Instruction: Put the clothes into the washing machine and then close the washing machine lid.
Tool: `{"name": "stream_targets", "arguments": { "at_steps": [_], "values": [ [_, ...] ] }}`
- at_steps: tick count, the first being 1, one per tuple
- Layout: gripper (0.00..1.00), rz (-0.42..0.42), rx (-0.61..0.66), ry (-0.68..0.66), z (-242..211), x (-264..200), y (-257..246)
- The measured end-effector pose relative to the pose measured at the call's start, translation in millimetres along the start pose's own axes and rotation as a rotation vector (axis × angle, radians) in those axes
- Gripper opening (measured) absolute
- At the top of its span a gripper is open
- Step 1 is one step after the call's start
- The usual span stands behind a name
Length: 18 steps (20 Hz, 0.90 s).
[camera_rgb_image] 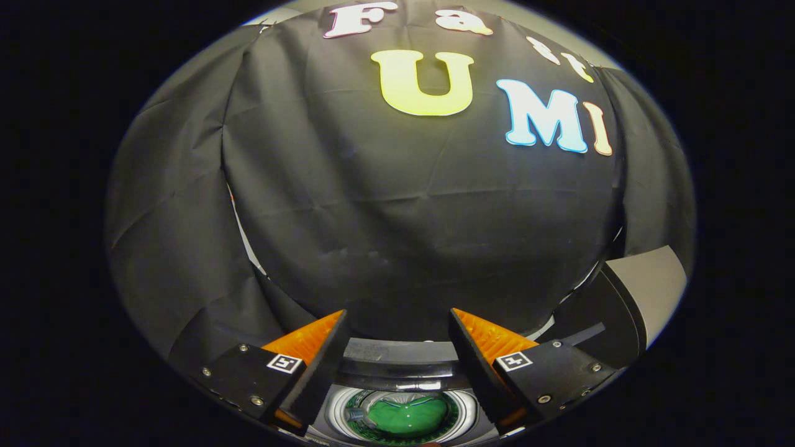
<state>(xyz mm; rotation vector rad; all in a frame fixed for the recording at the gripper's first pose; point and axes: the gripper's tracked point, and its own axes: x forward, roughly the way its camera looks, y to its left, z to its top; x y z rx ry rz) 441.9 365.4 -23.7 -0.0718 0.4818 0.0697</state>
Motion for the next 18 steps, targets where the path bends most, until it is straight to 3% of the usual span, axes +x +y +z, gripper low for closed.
{"name": "stream_targets", "arguments": {
  "at_steps": [18],
  "values": [
    [0.96, 0.065, -0.006, -0.028, -42, -56, 9]
  ]
}}
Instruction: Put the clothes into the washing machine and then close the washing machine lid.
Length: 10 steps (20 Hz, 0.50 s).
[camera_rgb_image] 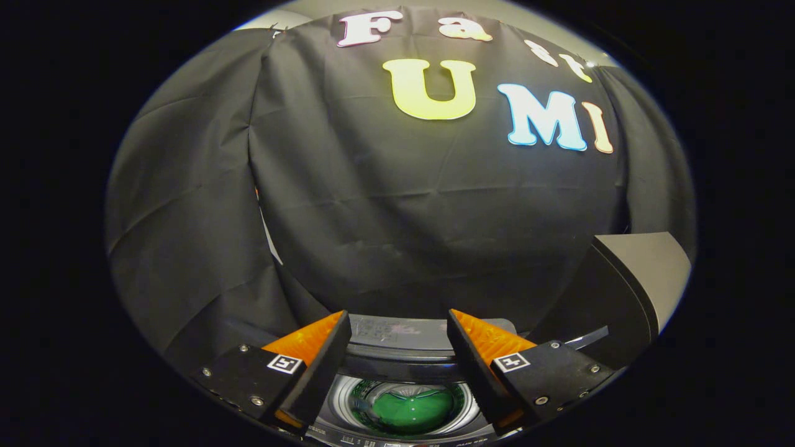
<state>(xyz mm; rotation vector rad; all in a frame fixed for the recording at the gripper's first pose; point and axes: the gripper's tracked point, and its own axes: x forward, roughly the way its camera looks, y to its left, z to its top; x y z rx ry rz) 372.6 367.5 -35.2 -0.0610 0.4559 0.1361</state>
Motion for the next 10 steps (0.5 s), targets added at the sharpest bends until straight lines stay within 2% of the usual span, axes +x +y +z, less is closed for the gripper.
{"name": "stream_targets", "arguments": {
  "at_steps": [10],
  "values": [
    [0.95, 0.055, -0.004, 0.073, -46, -18, 7]
  ]
}}
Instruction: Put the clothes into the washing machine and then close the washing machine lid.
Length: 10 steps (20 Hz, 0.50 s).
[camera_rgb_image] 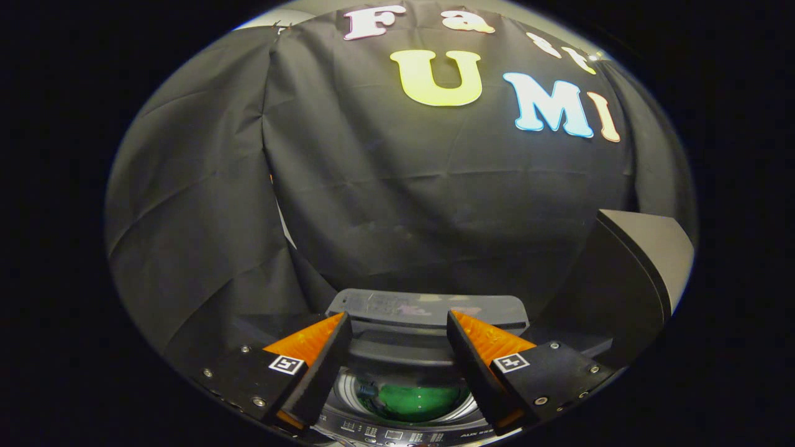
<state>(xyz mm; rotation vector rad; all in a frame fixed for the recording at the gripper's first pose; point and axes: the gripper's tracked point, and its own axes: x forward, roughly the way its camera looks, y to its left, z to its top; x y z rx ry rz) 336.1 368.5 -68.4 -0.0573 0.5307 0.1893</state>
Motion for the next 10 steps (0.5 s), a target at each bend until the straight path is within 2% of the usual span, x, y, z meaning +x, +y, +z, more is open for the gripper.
{"name": "stream_targets", "arguments": {
  "at_steps": [10],
  "values": [
    [0.95, 0.014, -0.01, 0.067, -63, -1, 2]
  ]
}}
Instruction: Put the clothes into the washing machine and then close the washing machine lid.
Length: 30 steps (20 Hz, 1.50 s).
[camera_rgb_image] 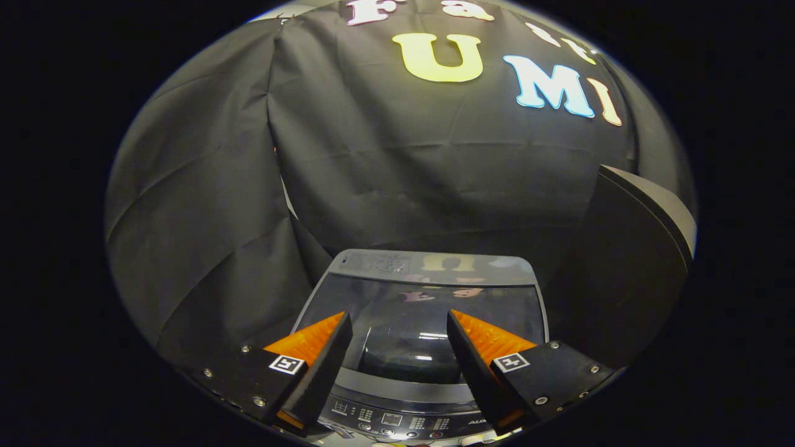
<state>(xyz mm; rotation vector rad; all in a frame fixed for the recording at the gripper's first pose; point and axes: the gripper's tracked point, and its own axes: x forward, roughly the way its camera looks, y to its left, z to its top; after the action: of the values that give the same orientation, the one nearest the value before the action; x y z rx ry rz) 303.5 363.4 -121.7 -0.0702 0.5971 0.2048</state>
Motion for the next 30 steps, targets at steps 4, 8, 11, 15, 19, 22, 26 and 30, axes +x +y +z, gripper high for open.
{"name": "stream_targets", "arguments": {
  "at_steps": [4, 8, 11, 15, 19, 22, 26, 30],
  "values": [
    [0.95, 0.02, -0.019, -0.007, -9, -5, 10],
    [0.95, 0.051, -0.032, -0.048, -9, -24, 20],
    [0.95, 0.046, -0.012, -0.106, 3, -51, 12],
    [0.95, 0.039, -0.017, -0.194, 25, -91, 0],
    [0.95, 0.011, -0.02, -0.288, 44, -139, -36],
    [0.94, 0.015, -0.024, -0.322, 53, -160, -69],
    [0.95, -0.007, -0.04, -0.37, 54, -208, -112],
    [0.94, -0.046, -0.057, -0.409, 54, -253, -152]
  ]
}}
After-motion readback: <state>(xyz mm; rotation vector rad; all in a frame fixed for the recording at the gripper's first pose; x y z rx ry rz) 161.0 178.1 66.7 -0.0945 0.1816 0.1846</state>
